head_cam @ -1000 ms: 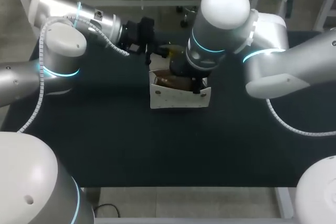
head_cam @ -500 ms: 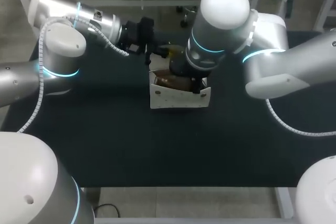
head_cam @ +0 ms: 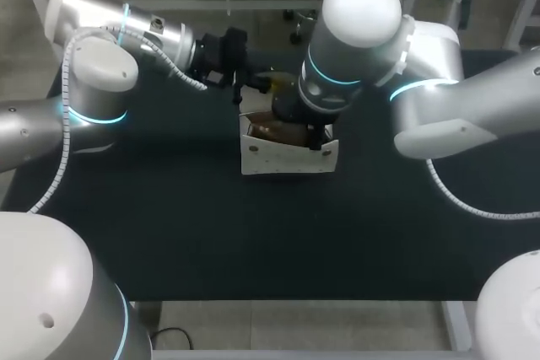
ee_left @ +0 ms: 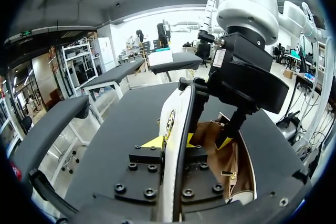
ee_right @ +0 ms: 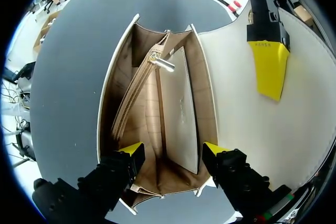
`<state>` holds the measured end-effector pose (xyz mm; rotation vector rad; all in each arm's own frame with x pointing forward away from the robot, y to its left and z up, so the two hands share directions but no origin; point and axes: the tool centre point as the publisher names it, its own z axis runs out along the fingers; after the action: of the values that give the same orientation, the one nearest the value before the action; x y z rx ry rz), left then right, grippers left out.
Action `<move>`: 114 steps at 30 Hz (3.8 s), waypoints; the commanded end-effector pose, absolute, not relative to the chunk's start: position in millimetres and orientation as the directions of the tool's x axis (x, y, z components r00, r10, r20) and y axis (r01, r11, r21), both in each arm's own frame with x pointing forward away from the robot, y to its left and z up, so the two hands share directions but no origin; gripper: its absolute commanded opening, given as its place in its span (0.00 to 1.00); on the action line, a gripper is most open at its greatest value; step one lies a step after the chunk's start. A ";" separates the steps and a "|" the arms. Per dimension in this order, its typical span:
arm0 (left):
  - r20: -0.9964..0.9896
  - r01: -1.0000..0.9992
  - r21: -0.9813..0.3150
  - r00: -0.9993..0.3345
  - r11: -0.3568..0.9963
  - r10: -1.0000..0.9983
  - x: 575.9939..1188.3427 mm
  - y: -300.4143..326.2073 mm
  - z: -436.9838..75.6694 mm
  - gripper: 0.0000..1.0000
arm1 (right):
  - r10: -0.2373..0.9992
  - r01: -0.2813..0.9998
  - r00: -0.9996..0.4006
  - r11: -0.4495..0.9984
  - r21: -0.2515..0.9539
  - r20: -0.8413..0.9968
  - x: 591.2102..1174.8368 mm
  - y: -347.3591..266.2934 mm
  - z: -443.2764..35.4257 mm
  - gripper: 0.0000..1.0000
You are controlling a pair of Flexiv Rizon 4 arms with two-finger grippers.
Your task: Pick up the bag, open it, inspect its contents, close it, and place it on the opposite side
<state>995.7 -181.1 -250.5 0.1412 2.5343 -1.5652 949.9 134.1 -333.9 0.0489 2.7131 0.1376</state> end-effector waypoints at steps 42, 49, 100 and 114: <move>-0.286 0.251 -0.852 -0.958 0.460 -0.008 971.4 -188.4 -219.7 0.00 | 0.162 0.025 -0.684 0.980 0.199 -0.711 907.2 105.8 -226.6 0.00; -0.250 0.218 -0.862 -0.968 0.458 -0.011 963.7 -194.4 -218.1 0.00 | 0.160 0.005 -0.645 0.979 0.205 -0.747 880.5 99.7 -207.6 0.00; -0.493 0.467 -0.751 -0.867 0.467 0.074 982.7 -194.1 -291.7 0.00 | 0.141 0.045 -0.714 0.987 0.156 -0.686 843.4 94.8 -280.6 0.00; -0.534 0.505 -0.714 -0.841 0.485 0.089 989.0 -191.4 -315.3 0.00 | 0.187 0.048 -0.627 0.978 0.203 -0.756 806.3 104.0 -308.8 0.00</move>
<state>987.5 -188.7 -309.6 0.4949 2.3212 -1.3072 826.3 107.5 -300.9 0.1644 2.3810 0.2023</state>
